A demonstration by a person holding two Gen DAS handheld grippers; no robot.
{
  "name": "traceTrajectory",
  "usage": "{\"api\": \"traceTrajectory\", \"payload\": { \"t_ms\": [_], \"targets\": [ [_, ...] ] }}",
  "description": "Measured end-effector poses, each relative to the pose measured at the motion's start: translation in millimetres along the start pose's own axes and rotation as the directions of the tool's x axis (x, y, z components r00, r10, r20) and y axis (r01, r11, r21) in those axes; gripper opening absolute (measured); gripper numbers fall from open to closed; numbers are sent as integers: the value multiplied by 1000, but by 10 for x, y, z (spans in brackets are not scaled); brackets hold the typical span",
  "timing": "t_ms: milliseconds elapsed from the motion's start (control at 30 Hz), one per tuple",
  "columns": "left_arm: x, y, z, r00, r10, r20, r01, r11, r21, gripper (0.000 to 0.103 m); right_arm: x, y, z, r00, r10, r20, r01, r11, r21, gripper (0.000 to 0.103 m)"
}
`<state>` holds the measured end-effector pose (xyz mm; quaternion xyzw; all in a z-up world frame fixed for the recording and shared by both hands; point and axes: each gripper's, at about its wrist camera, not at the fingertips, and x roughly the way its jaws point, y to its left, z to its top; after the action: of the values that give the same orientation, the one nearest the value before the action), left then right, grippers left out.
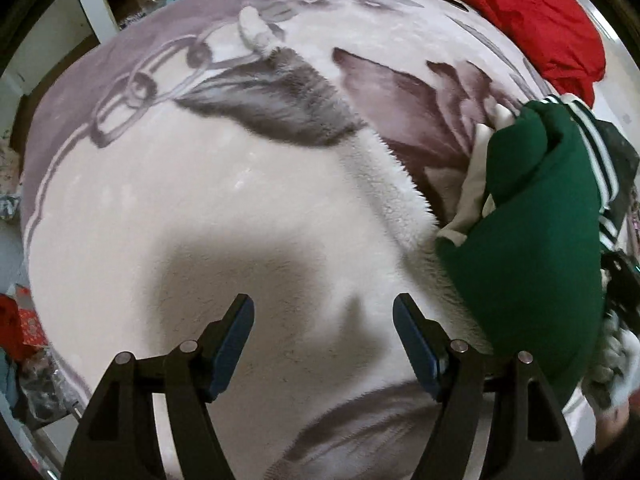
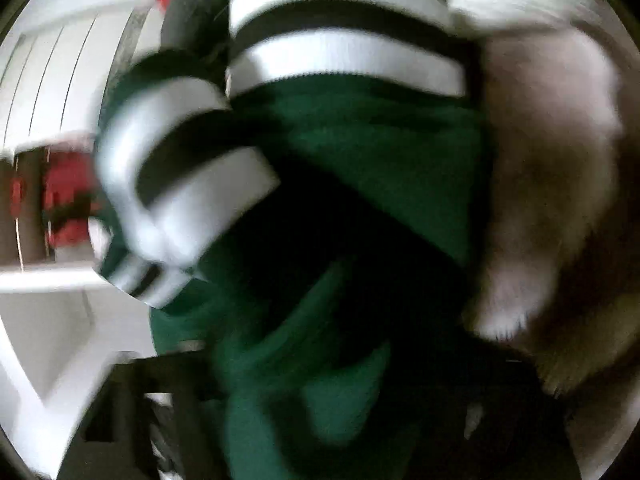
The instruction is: Fold large clothes
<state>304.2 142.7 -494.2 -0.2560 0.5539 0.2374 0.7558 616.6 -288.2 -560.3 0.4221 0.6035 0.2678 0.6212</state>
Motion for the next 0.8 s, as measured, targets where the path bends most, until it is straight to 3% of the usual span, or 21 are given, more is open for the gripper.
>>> {"api": "traceTrajectory", "payload": {
  "t_ms": [133, 233, 333, 433, 500, 567, 633, 700, 800],
  "targets": [
    [-130, -17, 4, 1000, -10, 0, 10, 1000, 27, 70, -393, -84, -541, 984, 58, 170, -93, 974, 206, 38],
    [-308, -39, 47, 1000, -26, -6, 27, 998, 62, 70, -768, -243, -1264, 947, 90, 310, -207, 906, 369, 37],
    [-549, -70, 103, 999, -35, 13, 34, 993, 115, 70, -1131, -417, -2272, 927, 40, 374, -249, 810, 531, 36],
    [-741, -166, 121, 999, -24, 45, 15, 982, 190, 70, -1244, -495, -3202, 953, -20, 302, -181, 761, 623, 35],
    [-762, -218, 122, 999, -18, 48, 7, 975, 223, 70, -1136, -611, -3530, 981, -20, 192, -112, 749, 653, 40],
    [-752, -290, 97, 999, 10, 50, -23, 966, 257, 70, -1113, -790, -3632, 997, -2, 82, -56, 721, 691, 47],
    [-750, -358, 64, 997, 28, 68, -46, 957, 285, 70, -1205, -866, -3594, 1000, 17, 2, -14, 739, 674, 68],
    [-734, -426, 3, 993, 65, 98, -93, 944, 316, 70, -1494, -878, -3556, 1000, -23, -13, 26, 777, 629, 76],
    [-523, -401, -116, 979, 168, 120, -199, 920, 338, 70, -2043, -866, -3500, 995, -101, -5, 84, 801, 593, 78]
  ]
}}
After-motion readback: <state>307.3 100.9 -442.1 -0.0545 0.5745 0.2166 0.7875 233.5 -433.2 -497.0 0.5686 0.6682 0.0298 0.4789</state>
